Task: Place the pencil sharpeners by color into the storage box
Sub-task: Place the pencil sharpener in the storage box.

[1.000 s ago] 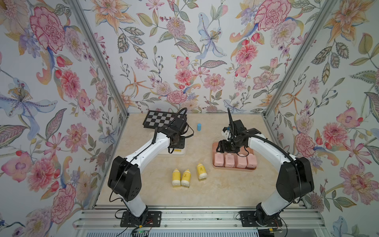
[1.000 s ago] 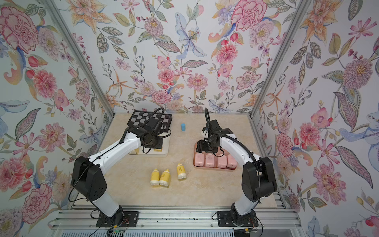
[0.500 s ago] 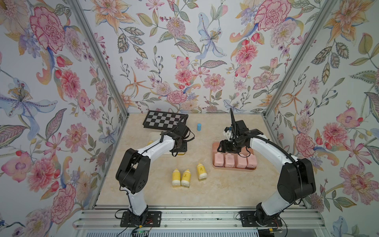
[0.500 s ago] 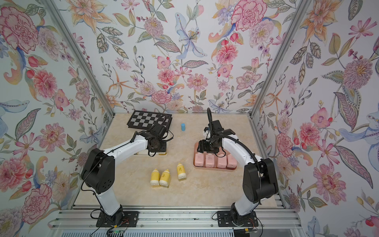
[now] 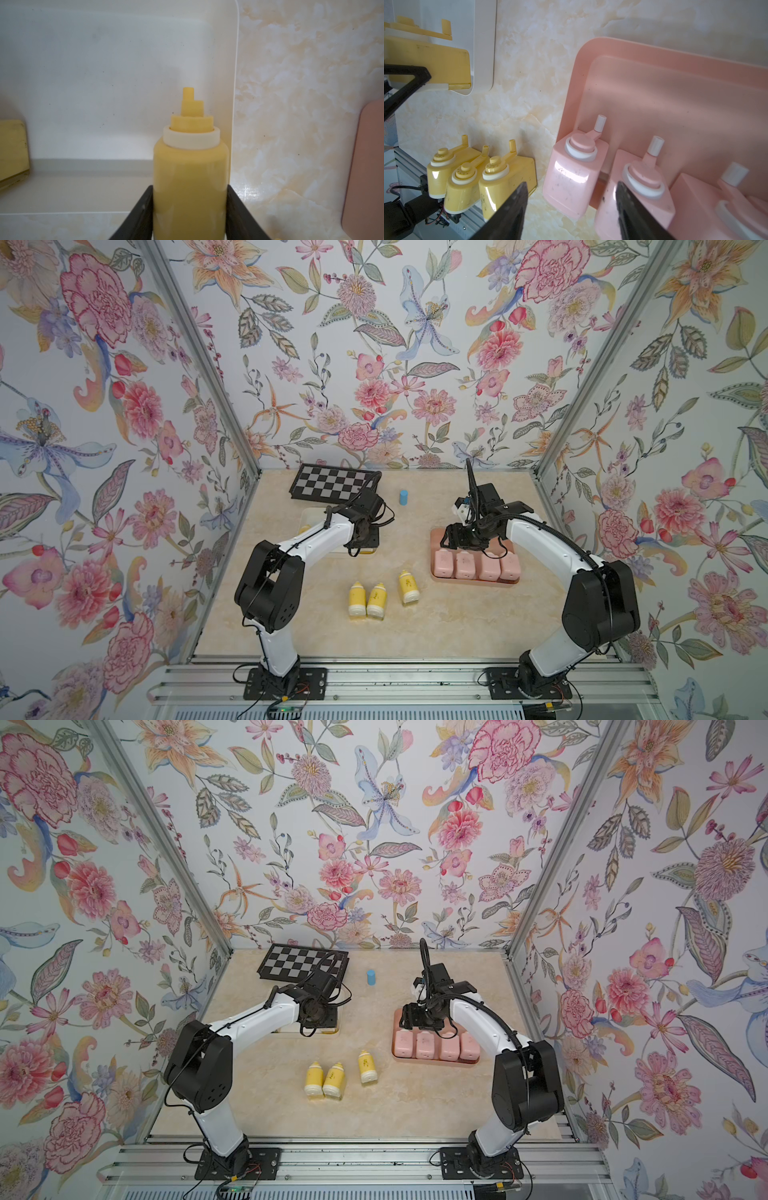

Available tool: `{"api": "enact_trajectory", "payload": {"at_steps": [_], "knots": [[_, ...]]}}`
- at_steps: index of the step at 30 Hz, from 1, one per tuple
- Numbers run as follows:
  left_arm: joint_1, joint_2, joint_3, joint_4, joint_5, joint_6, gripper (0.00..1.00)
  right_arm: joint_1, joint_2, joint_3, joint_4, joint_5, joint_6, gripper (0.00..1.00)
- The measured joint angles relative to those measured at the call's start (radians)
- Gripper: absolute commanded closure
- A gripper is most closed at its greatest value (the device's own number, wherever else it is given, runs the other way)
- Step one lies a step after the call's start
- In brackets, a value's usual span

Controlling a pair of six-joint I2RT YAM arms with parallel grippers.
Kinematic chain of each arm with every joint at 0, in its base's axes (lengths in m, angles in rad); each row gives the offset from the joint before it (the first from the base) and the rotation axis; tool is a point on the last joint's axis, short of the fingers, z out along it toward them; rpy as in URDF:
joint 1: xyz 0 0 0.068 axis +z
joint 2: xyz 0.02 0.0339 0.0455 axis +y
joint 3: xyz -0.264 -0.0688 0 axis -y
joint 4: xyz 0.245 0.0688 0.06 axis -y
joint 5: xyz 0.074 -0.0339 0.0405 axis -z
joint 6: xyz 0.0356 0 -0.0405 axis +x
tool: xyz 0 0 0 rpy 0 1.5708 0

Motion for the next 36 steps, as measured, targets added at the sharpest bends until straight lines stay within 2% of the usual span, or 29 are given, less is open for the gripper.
{"api": "enact_trajectory", "payload": {"at_steps": [36], "knots": [[0.0, 0.055, -0.026, 0.046, 0.027, -0.03, 0.64, -0.006, -0.004, -0.024, 0.019, -0.008, 0.0, 0.32]]}}
